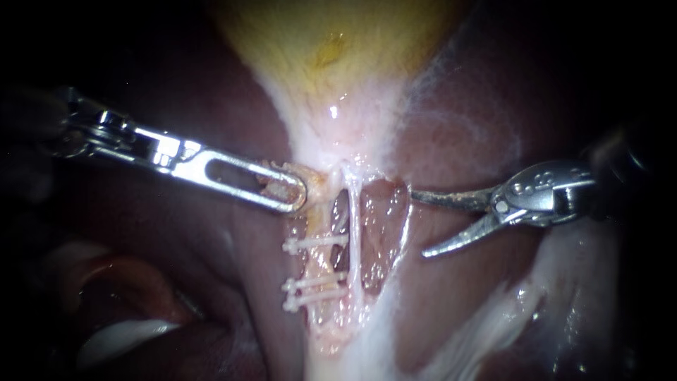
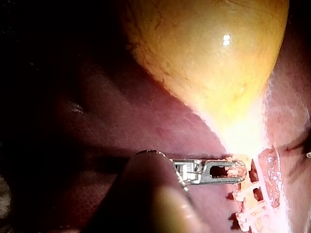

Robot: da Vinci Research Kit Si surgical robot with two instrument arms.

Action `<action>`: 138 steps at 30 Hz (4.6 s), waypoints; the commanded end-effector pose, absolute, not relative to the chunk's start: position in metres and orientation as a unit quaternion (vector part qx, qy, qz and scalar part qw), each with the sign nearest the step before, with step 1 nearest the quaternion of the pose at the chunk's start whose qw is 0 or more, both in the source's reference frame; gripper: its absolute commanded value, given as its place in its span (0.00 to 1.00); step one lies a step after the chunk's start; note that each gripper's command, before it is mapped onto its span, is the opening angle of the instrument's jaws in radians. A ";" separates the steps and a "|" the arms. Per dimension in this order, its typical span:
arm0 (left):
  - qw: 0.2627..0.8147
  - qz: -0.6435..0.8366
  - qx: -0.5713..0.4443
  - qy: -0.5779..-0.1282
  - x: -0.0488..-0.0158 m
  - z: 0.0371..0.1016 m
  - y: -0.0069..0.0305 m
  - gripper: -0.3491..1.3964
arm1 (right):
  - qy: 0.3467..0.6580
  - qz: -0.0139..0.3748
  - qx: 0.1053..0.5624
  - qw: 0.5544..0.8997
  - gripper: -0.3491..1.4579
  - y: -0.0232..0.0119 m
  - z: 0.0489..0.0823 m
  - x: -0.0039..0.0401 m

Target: Go to the cutting position left tube

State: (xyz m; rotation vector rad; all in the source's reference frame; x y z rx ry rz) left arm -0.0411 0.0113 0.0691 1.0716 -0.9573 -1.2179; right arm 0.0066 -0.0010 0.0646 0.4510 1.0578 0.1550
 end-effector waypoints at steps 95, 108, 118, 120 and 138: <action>0.577 -0.529 0.468 -0.410 -0.0377 0.0618 0.0121 0.00 | 0.491 0.060 0.300 0.816 0.99 -0.0079 0.0743 0.0192; 0.577 -0.529 0.468 -0.410 -0.0377 0.0617 0.0120 0.00 | 0.493 0.064 0.316 0.808 0.99 -0.0082 0.0740 0.0202; 0.577 -0.529 0.468 -0.410 -0.0378 0.0618 0.0121 0.00 | 0.513 0.079 0.360 0.775 0.99 -0.0085 0.0728 0.0232; 0.577 -0.529 0.468 -0.410 -0.0379 0.0618 0.0122 0.00 | 0.512 0.085 0.364 0.774 0.99 -0.0084 0.0728 0.0238; 0.577 -0.531 0.466 -0.410 -0.0383 0.0619 0.0123 0.00 | 0.499 0.128 0.378 0.769 0.96 -0.0080 0.0734 0.0256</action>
